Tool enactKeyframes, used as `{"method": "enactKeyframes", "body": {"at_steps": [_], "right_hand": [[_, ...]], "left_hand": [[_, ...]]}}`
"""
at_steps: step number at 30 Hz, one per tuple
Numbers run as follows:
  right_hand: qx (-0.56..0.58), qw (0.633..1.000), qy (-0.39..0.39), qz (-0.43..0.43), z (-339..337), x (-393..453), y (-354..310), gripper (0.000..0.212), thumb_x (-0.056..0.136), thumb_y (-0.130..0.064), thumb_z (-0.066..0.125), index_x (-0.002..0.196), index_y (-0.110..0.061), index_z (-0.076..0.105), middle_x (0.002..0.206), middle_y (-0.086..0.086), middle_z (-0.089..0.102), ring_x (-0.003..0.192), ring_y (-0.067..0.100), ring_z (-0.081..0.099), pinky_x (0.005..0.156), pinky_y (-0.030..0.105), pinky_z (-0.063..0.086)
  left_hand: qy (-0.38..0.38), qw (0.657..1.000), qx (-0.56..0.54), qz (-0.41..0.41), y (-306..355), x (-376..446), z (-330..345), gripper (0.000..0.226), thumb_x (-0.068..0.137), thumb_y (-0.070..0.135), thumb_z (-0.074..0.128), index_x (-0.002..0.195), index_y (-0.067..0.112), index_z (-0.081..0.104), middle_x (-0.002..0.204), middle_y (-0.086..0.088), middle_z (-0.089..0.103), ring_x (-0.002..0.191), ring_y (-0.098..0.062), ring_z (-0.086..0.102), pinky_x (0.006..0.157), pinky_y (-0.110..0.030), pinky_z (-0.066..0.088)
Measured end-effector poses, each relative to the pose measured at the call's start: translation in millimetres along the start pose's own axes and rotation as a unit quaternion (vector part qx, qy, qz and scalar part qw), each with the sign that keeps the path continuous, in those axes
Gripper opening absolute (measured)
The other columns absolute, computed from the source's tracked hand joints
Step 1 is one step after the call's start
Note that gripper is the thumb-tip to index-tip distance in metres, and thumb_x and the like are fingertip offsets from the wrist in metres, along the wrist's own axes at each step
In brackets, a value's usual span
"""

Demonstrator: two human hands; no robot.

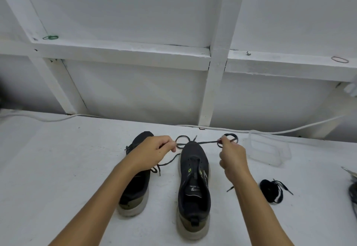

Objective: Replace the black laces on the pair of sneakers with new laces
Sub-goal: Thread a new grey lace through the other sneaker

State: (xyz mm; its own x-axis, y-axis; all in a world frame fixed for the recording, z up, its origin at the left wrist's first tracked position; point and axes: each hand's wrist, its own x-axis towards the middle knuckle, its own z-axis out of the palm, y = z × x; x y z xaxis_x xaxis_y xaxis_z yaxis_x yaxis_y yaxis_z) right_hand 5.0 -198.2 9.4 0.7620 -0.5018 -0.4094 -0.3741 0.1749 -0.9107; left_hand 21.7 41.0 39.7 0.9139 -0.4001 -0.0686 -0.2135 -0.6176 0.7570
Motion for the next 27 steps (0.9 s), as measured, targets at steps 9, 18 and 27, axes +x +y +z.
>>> {"method": "enactKeyframes", "body": {"at_steps": [9, 18, 27], "right_hand": [[-0.003, 0.993, -0.026, -0.114, 35, -22, 6, 0.031, 0.101, -0.032, 0.056, 0.083, -0.013, 0.074, 0.05, -0.012, 0.05, 0.053, 0.014, 0.038, 0.054, 0.027, 0.031], [-0.057, 0.98, -0.18, -0.068, 40, -39, 15, 0.046, 0.098, -0.045, 0.061, 0.085, -0.001, 0.07, 0.052, -0.004, 0.035, 0.048, 0.015, 0.029, 0.045, 0.026, 0.026], [0.059, 0.998, -0.02, -0.009, 7, 1, -2, 0.039, 0.103, -0.045, 0.053, 0.104, -0.009, 0.071, 0.053, -0.007, 0.029, 0.045, 0.011, 0.024, 0.042, 0.025, 0.02]], "left_hand": [[-0.019, 0.999, 0.002, 0.037, 19, 10, 12, 0.029, 0.101, 0.041, 0.048, 0.082, 0.029, 0.066, 0.058, 0.008, 0.046, 0.053, -0.01, 0.038, 0.058, -0.03, 0.035], [-0.015, 0.999, 0.009, 0.035, 19, 14, 16, 0.03, 0.101, 0.042, 0.047, 0.081, 0.029, 0.066, 0.06, 0.008, 0.049, 0.055, -0.008, 0.039, 0.06, -0.031, 0.036], [0.007, 1.0, -0.005, -0.001, -7, 5, -2, 0.032, 0.101, 0.043, 0.046, 0.08, 0.031, 0.066, 0.066, 0.002, 0.048, 0.064, -0.016, 0.046, 0.065, -0.032, 0.042]]}}
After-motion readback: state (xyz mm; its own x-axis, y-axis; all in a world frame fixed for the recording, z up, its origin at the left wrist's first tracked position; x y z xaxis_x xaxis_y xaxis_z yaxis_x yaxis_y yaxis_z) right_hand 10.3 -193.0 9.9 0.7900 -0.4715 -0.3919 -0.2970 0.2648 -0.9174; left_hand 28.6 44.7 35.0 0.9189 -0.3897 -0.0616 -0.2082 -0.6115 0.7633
